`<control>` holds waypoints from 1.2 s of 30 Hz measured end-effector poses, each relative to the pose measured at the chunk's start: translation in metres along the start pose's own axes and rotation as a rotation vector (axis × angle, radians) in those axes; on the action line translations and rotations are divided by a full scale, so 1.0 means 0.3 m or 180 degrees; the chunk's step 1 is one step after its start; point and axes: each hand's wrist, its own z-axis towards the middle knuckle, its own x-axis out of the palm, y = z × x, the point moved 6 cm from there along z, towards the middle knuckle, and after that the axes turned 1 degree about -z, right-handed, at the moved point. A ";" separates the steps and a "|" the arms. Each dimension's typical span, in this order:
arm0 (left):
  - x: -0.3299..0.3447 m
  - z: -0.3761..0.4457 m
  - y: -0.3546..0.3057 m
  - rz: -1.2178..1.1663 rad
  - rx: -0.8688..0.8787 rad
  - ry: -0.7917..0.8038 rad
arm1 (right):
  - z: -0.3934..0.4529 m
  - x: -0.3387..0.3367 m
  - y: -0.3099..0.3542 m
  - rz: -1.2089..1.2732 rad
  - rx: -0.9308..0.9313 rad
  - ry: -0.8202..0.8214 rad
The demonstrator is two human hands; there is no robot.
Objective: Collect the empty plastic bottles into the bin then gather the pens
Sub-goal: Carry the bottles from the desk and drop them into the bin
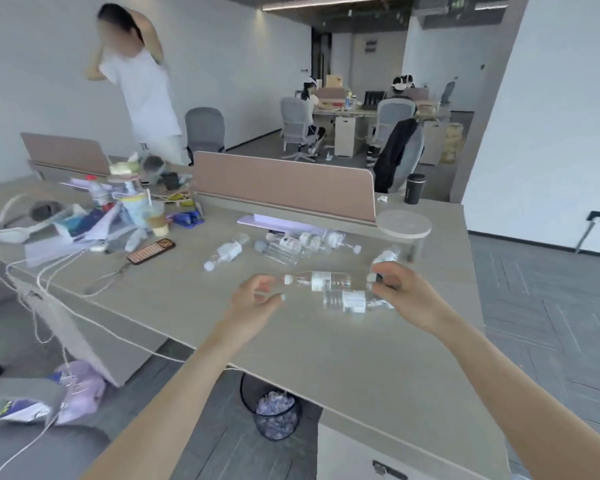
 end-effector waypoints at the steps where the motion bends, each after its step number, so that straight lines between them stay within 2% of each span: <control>1: -0.050 0.005 0.031 0.0056 -0.0056 -0.0030 | 0.008 0.039 0.020 -0.0051 -0.0040 0.0026; 6: -0.239 0.039 0.163 0.0102 -0.0274 -0.0147 | 0.053 0.175 0.086 -0.0408 -0.0067 0.0202; 11: -0.325 0.117 0.270 0.0108 -0.0378 -0.0221 | 0.153 0.246 0.097 -0.0820 -0.0154 0.0240; 27: -0.371 0.625 0.421 0.0049 -0.0575 -0.0334 | 0.679 0.401 0.108 -0.1267 -0.0208 0.0567; 36: -0.306 0.809 0.652 0.0062 -0.0996 0.0090 | 0.836 0.605 -0.025 -0.1757 0.0138 0.0976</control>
